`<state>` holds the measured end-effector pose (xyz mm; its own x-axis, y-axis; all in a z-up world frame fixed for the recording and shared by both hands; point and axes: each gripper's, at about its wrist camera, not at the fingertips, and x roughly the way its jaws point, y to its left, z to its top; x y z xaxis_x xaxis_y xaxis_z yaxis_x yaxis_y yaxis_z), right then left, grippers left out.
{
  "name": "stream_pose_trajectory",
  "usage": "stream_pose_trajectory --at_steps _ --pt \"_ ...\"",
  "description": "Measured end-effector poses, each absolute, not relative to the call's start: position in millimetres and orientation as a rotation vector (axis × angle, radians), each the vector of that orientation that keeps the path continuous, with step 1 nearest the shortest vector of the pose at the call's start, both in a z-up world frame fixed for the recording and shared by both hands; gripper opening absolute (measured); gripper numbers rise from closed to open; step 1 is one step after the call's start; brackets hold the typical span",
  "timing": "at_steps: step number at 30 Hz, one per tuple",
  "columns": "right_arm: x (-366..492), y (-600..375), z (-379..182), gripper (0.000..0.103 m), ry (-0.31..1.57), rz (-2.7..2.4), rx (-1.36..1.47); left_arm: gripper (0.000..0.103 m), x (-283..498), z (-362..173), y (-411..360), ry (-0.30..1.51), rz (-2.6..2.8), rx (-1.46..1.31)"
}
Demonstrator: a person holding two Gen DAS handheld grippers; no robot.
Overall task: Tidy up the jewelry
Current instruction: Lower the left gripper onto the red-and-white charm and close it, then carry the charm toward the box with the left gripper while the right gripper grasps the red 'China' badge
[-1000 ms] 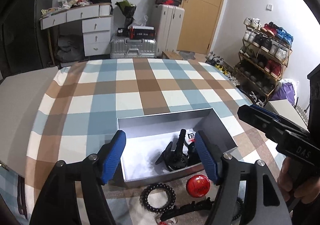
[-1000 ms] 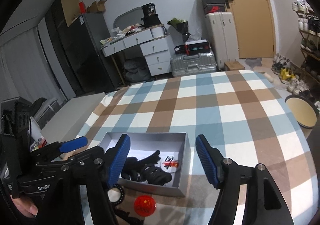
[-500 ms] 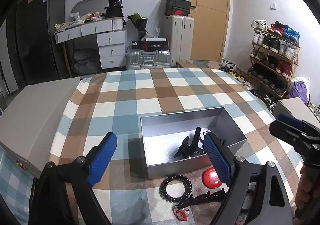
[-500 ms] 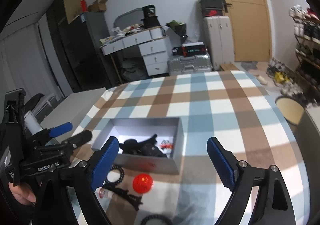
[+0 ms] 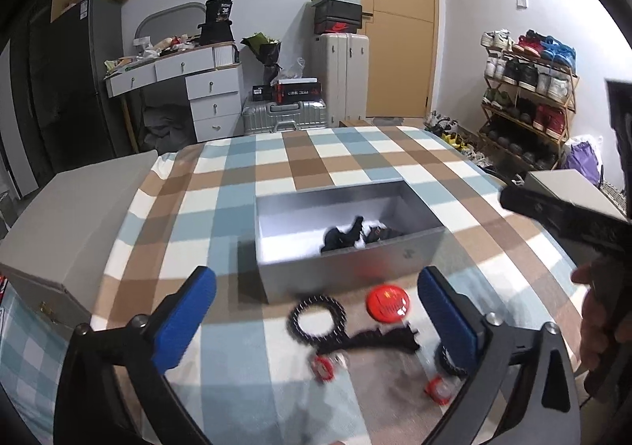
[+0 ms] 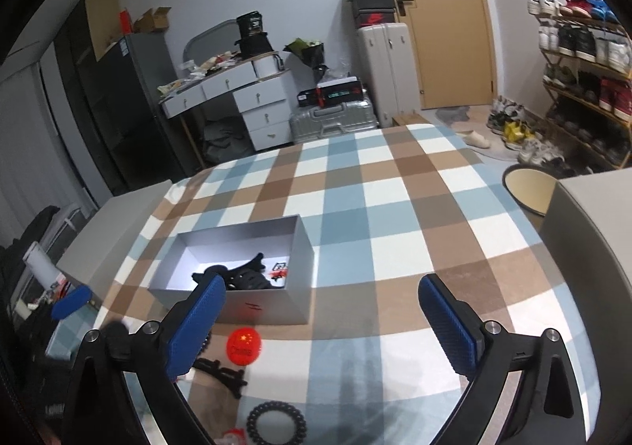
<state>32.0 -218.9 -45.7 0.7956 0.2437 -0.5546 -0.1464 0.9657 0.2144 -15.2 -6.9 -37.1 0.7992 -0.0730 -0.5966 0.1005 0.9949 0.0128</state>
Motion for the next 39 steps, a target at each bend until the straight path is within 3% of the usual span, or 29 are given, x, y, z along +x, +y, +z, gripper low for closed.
stream_pose_trajectory --at_steps 22,24,27,30,31,32,39 --pt "38.9 -227.5 -58.8 0.101 0.69 0.172 0.178 0.101 -32.2 -94.9 -72.8 0.874 -0.381 0.206" --pt "39.0 -227.5 -59.1 0.101 0.693 0.176 0.182 0.096 -33.7 -95.4 -71.6 0.881 -0.401 0.188" --pt "39.1 -227.6 -59.3 0.101 0.695 0.177 0.184 0.078 -35.7 -93.0 -71.1 0.885 -0.423 0.177" --pt "39.0 -227.4 -59.7 0.101 0.696 0.18 0.187 0.044 -34.0 -97.9 -71.1 0.918 -0.444 0.165" --pt "39.0 -227.1 -59.9 0.101 0.697 0.18 0.188 0.024 -33.2 -99.9 -71.7 0.937 -0.457 0.162" --pt "39.1 -227.2 -59.7 0.101 0.696 0.18 0.187 0.011 -32.3 -101.7 -72.4 0.949 -0.469 0.157" --pt "38.8 -224.3 -61.4 0.101 0.704 0.2 0.192 0.011 -41.0 -89.4 -74.8 0.914 -0.516 0.156"
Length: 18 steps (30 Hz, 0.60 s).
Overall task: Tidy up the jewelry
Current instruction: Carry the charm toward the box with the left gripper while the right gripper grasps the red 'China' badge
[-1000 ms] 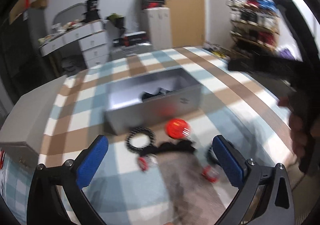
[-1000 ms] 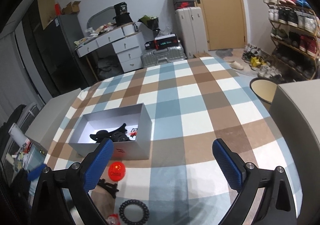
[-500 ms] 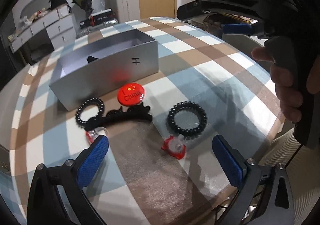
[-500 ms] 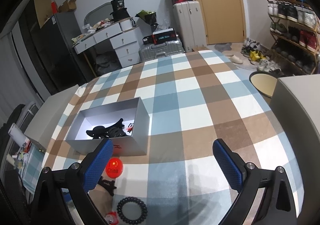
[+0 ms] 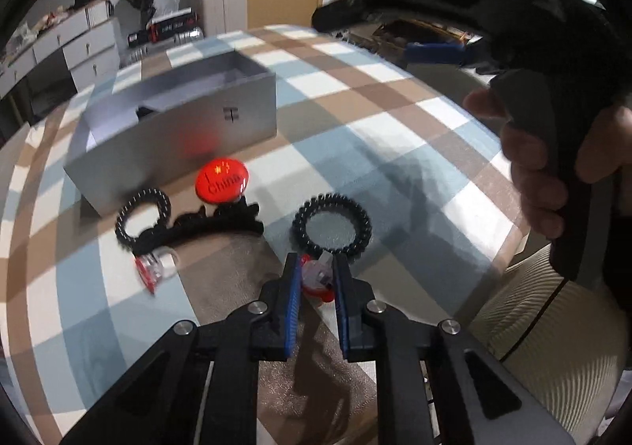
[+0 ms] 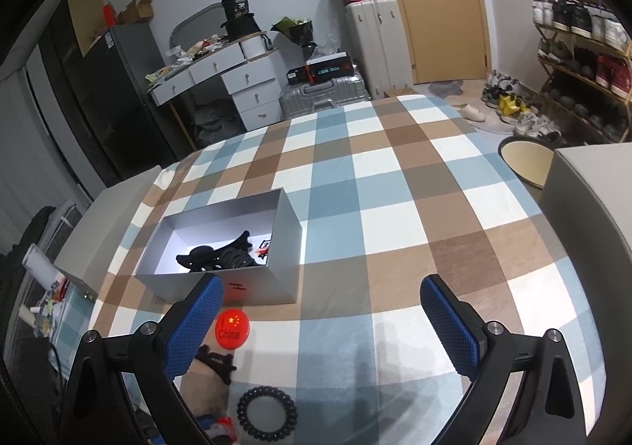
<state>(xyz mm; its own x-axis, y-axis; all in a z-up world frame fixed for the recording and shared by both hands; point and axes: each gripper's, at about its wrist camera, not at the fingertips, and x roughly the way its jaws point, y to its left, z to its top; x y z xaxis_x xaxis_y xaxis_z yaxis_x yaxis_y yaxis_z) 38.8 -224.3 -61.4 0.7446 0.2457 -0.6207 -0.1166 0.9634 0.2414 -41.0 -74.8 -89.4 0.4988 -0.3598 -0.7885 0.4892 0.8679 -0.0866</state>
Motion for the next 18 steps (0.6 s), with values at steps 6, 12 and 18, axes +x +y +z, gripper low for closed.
stream_pose_trajectory --at_steps 6,12,18 --pt "40.8 -224.7 -63.7 0.101 0.726 0.238 0.22 0.011 -40.2 -65.3 -50.4 0.847 -0.469 0.088" --pt "42.0 -217.5 -66.7 0.101 0.746 0.258 0.201 0.011 -30.4 -39.2 -12.1 0.777 -0.365 -0.029" --pt "42.6 -194.5 -78.1 0.1 0.806 0.308 0.115 0.011 -27.3 -23.6 17.7 0.711 -0.252 -0.073"
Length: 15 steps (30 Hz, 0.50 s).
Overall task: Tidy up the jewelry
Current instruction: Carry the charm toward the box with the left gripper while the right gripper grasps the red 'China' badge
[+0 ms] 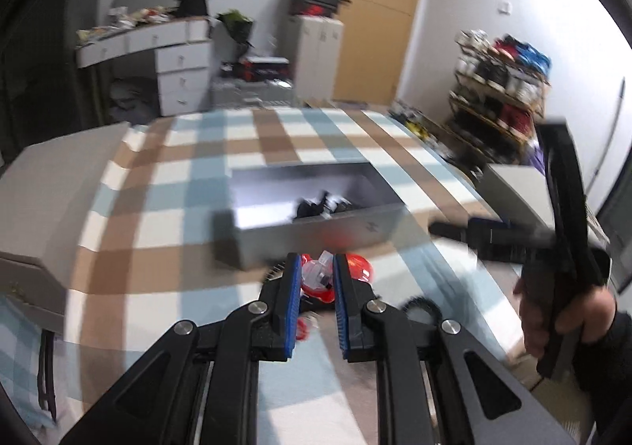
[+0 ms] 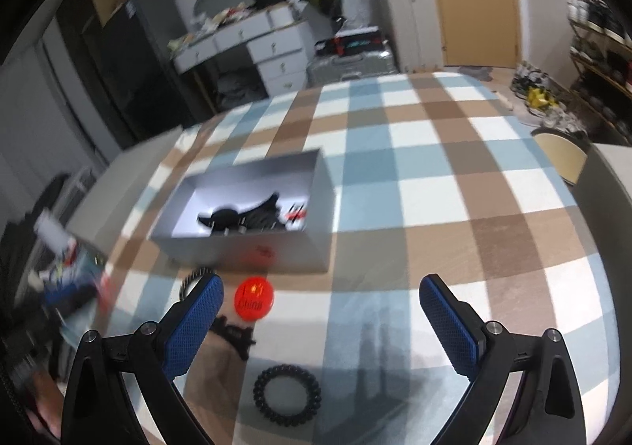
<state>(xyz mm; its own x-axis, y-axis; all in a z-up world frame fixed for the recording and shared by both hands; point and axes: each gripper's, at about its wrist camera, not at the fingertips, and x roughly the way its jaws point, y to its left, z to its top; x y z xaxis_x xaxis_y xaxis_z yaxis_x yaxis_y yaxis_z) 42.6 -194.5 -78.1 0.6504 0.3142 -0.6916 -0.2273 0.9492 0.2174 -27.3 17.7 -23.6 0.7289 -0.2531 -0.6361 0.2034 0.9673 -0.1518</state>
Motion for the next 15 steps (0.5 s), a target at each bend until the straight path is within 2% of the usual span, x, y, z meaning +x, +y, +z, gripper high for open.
stream_pose_trajectory --at_steps 5,10,15 --pt "40.4 -160.6 -91.7 0.097 0.843 0.351 -0.037 0.011 -25.3 -17.1 38.1 0.675 -0.203 -0.119" --pt "43.6 -141.6 -101.4 0.087 0.867 0.357 -0.097 0.011 -24.2 -13.3 49.2 0.67 -0.211 -0.153" --pt "49.4 -127.9 -111.3 0.084 0.889 0.355 -0.145 0.011 -24.7 -8.0 49.6 0.66 -0.244 -0.138"
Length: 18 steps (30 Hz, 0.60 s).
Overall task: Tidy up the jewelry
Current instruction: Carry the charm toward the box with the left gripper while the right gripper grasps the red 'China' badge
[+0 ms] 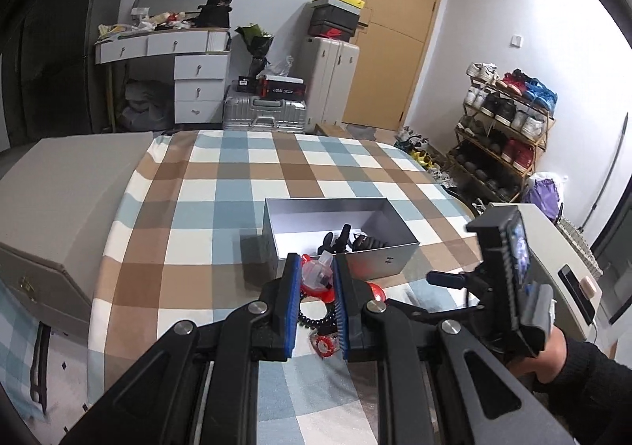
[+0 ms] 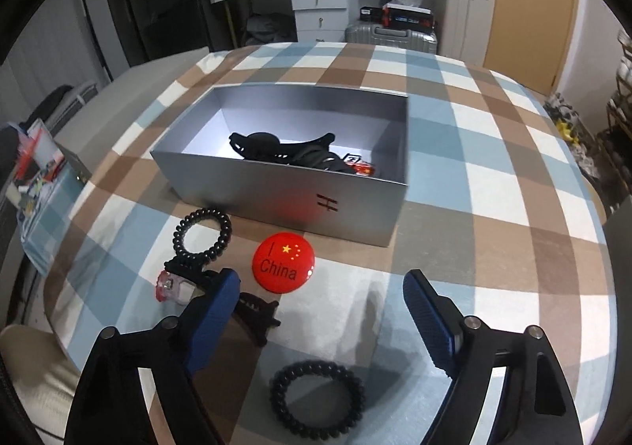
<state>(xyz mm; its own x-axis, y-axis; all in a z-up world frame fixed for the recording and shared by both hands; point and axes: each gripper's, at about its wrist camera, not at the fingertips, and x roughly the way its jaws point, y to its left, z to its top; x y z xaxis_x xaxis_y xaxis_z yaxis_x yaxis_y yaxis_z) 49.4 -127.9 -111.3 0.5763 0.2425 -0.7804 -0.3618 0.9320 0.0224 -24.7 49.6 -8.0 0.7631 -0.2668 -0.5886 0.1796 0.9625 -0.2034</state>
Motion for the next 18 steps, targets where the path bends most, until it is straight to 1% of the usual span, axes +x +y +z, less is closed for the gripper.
stream_pose_trajectory --at_steps 3,6,8,12,17,18 --pt "55.3 -118.5 -114.6 0.082 0.886 0.326 -0.172 0.011 -21.9 -9.9 50.7 0.678 -0.246 -0.145" --pt "62.3 -109.2 -119.7 0.077 0.902 0.279 -0.188 0.011 -18.3 -13.2 51.9 0.713 -0.274 -0.177" --pt "64.0 -102.6 -123.3 0.076 0.906 0.267 -0.207 0.011 -18.0 -13.6 51.6 0.727 -0.281 -0.183" --pt "67.2 -89.7 -131.6 0.071 0.917 0.243 -0.262 0.011 -20.9 -11.6 53.1 0.728 -0.286 -0.191" --pt "67.4 -83.4 -134.4 0.069 0.915 0.233 -0.277 0.011 -21.5 -11.5 53.5 0.734 -0.284 -0.197" --pt "67.0 -83.4 -134.3 0.066 0.917 0.236 -0.272 0.011 -21.1 -12.1 53.2 0.736 -0.285 -0.196"
